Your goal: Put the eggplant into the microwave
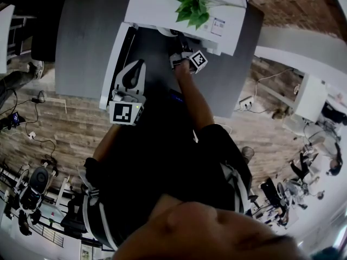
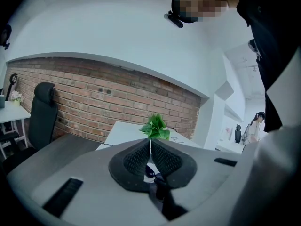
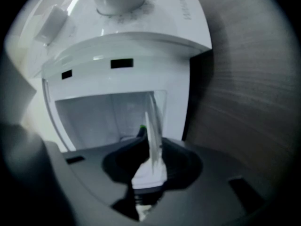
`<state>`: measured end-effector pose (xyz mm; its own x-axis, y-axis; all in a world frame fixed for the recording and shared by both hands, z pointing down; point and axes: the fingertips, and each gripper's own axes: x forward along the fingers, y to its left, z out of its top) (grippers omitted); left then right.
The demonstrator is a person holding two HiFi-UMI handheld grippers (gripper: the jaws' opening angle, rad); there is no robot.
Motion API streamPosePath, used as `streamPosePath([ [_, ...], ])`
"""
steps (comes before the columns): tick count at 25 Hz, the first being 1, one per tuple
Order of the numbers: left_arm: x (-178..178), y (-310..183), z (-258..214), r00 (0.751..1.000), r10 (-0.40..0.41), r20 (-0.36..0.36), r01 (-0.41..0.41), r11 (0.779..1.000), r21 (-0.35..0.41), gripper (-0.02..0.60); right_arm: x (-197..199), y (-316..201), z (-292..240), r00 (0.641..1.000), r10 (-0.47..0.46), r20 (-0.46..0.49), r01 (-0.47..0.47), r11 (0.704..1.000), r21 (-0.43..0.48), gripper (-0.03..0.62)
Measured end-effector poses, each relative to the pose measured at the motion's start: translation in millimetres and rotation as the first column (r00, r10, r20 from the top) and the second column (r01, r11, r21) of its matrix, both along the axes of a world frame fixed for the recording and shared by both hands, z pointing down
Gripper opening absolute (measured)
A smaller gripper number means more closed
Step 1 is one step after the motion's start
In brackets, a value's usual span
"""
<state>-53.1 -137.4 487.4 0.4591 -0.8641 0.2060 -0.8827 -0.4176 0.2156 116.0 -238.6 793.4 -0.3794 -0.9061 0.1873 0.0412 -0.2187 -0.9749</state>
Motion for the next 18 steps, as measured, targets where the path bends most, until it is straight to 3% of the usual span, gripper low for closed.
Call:
streamPosePath([
  [6, -0.1, 0.8, -2.4, 1.000, -0.003, -0.006, 0.003, 1.000, 0.005, 0.046, 2.0, 8.6, -8.0, 0.998, -0.014, -0.067, 0.014, 1.000, 0.001, 0.118],
  [13, -1.8, 1.0, 0.7, 1.000, -0.017, 0.007, 0.017, 1.000, -0.005, 0.046, -2.5, 23.2, -22.1, 0.962, -0.091, -0.259, 0.086, 0.996, -0.031, 0.109],
  [15, -2.4, 1.3, 1.9, 1.000, -0.020, 0.007, 0.020, 1.000, -0.006, 0.046, -10.7, 25.8, -22.3, 0.889, -0.182, -0.420, 0.188, 0.982, -0.029, 0.094],
  [16, -2.7, 1.8, 2.5, 1.000, -0.021, 0.008, 0.021, 1.000, -0.007, 0.046, -15.4, 27.8, -20.6, 0.813, -0.240, -0.530, 0.257, 0.966, -0.044, 0.079],
  [18, -3.1, 2.7, 3.1, 1.000, -0.021, 0.009, 0.021, 1.000, -0.007, 0.046, -23.4, 33.3, -17.3, 0.594, -0.335, -0.731, 0.372, 0.920, -0.119, 0.055],
])
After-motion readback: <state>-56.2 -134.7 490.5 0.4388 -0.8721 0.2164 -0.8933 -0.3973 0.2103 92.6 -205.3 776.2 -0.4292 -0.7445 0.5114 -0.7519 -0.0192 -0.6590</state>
